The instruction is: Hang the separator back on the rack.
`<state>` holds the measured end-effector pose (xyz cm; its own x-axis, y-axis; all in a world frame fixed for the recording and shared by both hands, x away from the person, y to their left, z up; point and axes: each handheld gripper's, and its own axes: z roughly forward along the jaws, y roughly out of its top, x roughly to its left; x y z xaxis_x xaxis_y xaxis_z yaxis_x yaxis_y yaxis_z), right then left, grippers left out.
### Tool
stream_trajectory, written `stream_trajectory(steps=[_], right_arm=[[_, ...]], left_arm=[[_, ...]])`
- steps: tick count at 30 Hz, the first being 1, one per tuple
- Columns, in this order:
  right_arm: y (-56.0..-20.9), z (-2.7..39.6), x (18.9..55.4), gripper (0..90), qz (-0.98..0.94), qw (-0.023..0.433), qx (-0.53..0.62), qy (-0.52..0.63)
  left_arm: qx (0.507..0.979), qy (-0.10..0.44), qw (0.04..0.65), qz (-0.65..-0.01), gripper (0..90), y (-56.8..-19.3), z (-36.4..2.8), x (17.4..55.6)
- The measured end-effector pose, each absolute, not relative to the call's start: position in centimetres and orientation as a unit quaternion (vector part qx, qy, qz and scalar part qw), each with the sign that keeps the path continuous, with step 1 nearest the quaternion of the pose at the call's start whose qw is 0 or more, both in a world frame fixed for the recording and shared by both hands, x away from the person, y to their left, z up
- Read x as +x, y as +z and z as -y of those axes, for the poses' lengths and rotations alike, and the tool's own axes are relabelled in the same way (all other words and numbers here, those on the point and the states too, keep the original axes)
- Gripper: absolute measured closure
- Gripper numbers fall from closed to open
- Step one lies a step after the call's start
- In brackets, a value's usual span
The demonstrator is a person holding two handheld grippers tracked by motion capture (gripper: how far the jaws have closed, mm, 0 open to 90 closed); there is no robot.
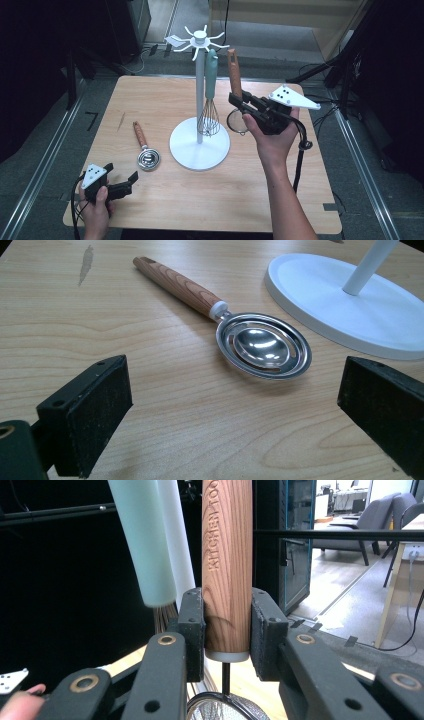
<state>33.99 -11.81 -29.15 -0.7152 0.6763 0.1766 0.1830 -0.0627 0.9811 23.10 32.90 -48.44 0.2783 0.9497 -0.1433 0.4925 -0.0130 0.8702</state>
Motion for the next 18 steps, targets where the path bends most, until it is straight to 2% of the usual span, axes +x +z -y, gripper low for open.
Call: stream_trajectory(steps=[18], right_arm=[[-27.6, 11.6, 34.2, 73.0, -0.646, 0.183, 0.311, 0.672]], left_arm=[[0.664, 0.256, 0.447, -0.543, 1.2, -48.5, -32.9, 23.1]])
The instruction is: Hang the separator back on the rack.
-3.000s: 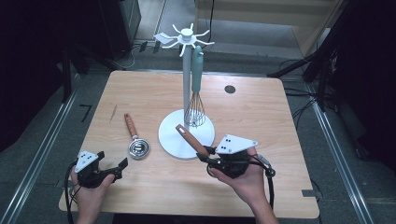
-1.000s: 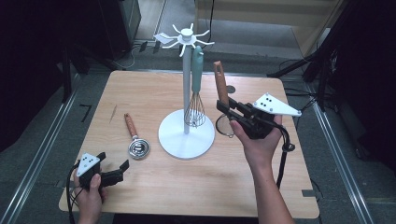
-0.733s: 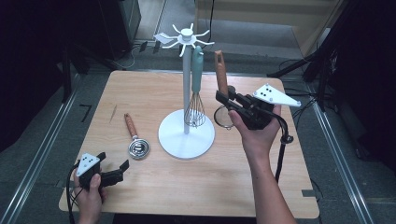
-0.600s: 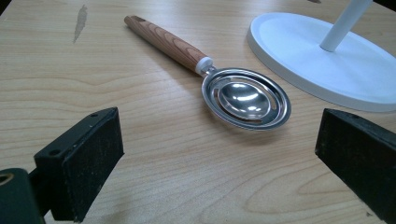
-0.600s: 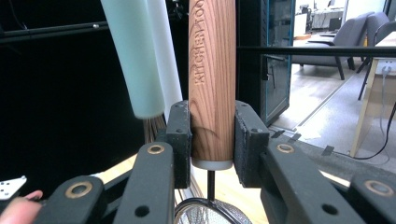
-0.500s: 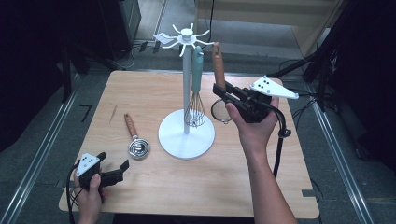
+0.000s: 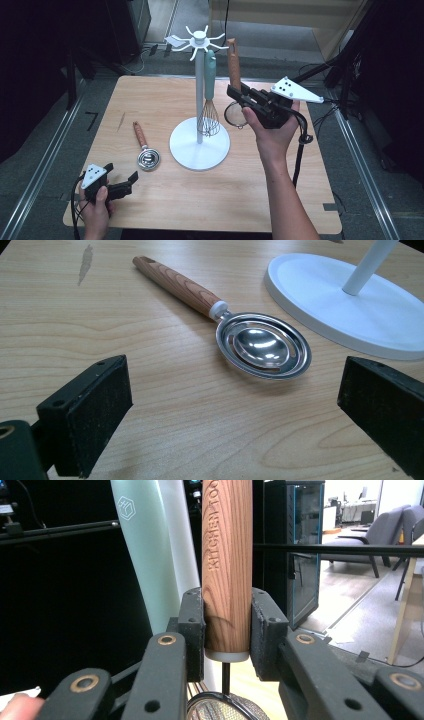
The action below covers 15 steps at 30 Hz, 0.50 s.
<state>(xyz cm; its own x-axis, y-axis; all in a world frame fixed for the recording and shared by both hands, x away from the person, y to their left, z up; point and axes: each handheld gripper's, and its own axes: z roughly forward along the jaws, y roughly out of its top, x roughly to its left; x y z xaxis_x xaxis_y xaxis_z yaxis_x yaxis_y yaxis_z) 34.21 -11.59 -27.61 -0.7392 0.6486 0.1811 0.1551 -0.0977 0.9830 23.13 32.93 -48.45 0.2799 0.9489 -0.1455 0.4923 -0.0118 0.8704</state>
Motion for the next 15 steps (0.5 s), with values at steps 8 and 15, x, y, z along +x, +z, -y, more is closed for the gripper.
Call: stream_trajectory(steps=[8, 15], right_arm=[[-27.5, 11.2, 33.5, 73.0, -0.651, 0.18, 0.293, 0.677], [-27.6, 11.0, 32.8, 73.0, -0.652, 0.166, 0.279, 0.685]], left_arm=[[0.664, 0.255, 0.447, -0.543, 1.2, -48.4, -32.9, 23.1], [0.664, 0.255, 0.448, -0.543, 1.2, -48.5, -32.9, 23.1]])
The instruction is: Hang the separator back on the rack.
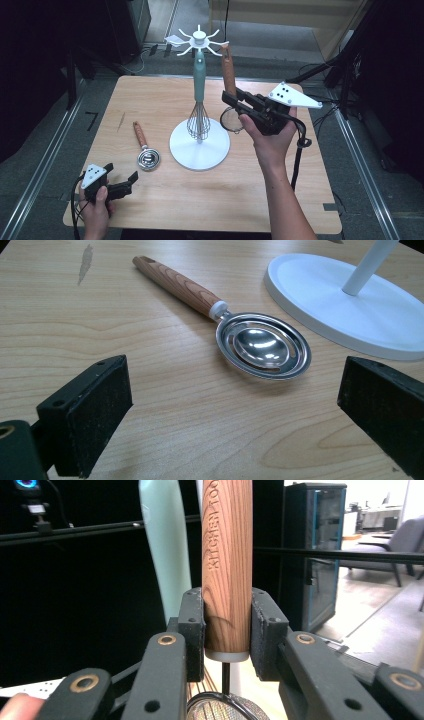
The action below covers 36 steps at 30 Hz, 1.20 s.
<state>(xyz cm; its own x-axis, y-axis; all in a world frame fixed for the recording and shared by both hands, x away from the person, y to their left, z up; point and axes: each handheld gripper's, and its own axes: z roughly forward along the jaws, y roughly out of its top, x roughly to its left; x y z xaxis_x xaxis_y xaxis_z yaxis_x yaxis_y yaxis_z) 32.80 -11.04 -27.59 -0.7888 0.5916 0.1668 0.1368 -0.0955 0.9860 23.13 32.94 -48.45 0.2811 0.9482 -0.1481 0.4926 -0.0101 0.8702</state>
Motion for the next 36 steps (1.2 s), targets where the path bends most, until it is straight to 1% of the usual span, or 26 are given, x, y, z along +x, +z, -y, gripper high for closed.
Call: stream_trajectory(steps=[11, 25, 29, 31, 36], right_arm=[[-27.9, 11.2, 32.2, 73.0, -0.65, 0.147, 0.252, 0.702], [-28.5, 10.5, 33.1, 73.0, -0.652, 0.12, 0.253, 0.705], [-28.5, 10.3, 33.6, 72.9, -0.656, 0.098, 0.25, 0.705], [-28.6, 10.3, 34.0, 72.9, -0.657, 0.072, 0.249, 0.708], [-28.7, 10.2, 34.3, 72.8, -0.656, 0.048, 0.246, 0.712]], left_arm=[[0.664, 0.255, 0.446, -0.543, 1.2, -48.4, -32.9, 23.1], [0.664, 0.254, 0.447, -0.543, 1.2, -48.4, -33.0, 23.1], [0.663, 0.253, 0.447, -0.544, 1.2, -48.5, -33.0, 23.2], [0.663, 0.253, 0.447, -0.545, 1.2, -48.5, -32.9, 23.2], [0.662, 0.253, 0.447, -0.545, 1.2, -48.5, -33.0, 23.2]])
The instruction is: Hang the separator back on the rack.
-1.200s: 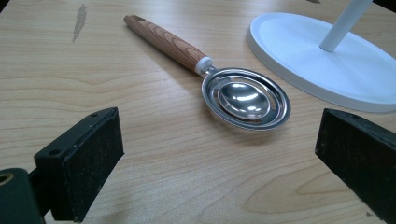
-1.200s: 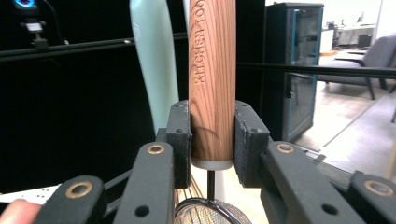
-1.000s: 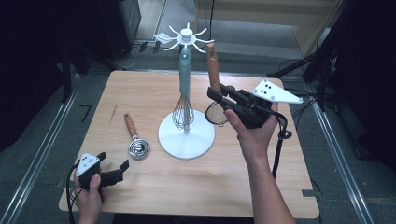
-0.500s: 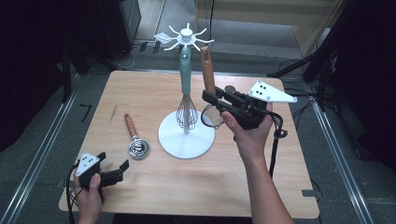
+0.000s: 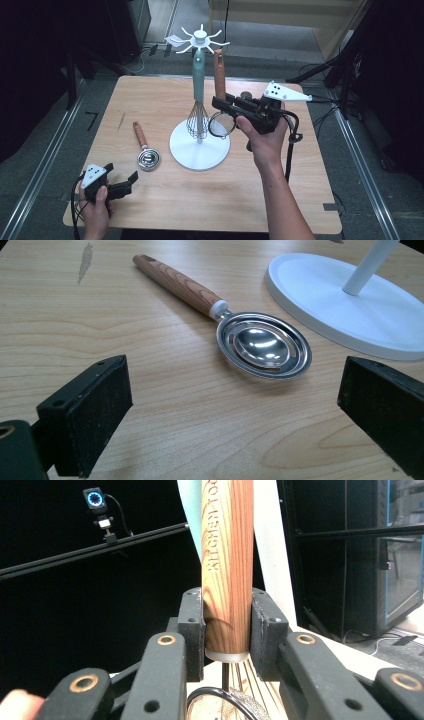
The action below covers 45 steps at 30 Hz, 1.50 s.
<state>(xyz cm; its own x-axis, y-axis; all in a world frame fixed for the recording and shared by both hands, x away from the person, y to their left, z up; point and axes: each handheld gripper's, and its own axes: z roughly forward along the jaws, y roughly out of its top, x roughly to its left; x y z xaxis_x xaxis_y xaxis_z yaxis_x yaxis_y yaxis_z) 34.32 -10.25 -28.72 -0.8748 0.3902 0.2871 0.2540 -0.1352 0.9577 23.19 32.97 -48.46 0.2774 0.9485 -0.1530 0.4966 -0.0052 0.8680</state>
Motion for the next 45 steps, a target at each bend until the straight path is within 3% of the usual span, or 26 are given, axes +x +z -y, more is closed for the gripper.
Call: stream_trajectory(steps=[4, 6, 9, 15, 18, 22, 37, 45], right_arm=[[-28.8, 10.1, 34.3, 71.5, -0.657, 0.061, 0.247, 0.71], [-28.8, 10.2, 34.3, 64.6, -0.654, 0.072, 0.254, 0.709], [-28.8, 10.2, 34.2, 61.9, -0.653, 0.089, 0.262, 0.705], [-28.6, 10.2, 33.7, 72.5, -0.653, 0.156, 0.27, 0.691], [-28.3, 9.9, 33.3, 79.7, -0.644, 0.212, 0.292, 0.675], [-27.8, 9.6, 33.0, 90.0, -0.635, 0.229, 0.294, 0.677], [-25.9, 8.1, 33.4, 90.0, -0.598, 0.294, 0.308, 0.679], [-24.4, 7.6, 33.3, 90.0, -0.582, 0.306, 0.299, 0.691]], left_arm=[[0.662, 0.252, 0.448, -0.546, 1.2, -48.5, -33.0, 23.2], [0.662, 0.253, 0.448, -0.546, 1.3, -48.5, -33.0, 23.2], [0.662, 0.253, 0.447, -0.546, 1.3, -48.5, -33.0, 23.2], [0.662, 0.253, 0.446, -0.547, 1.2, -48.5, -33.0, 23.2], [0.662, 0.252, 0.446, -0.547, 1.2, -48.5, -33.0, 23.2], [0.662, 0.253, 0.445, -0.547, 1.3, -48.5, -33.0, 23.2], [0.662, 0.253, 0.445, -0.547, 1.3, -48.5, -33.0, 23.2], [0.661, 0.253, 0.446, -0.547, 1.3, -48.5, -33.0, 23.2]])
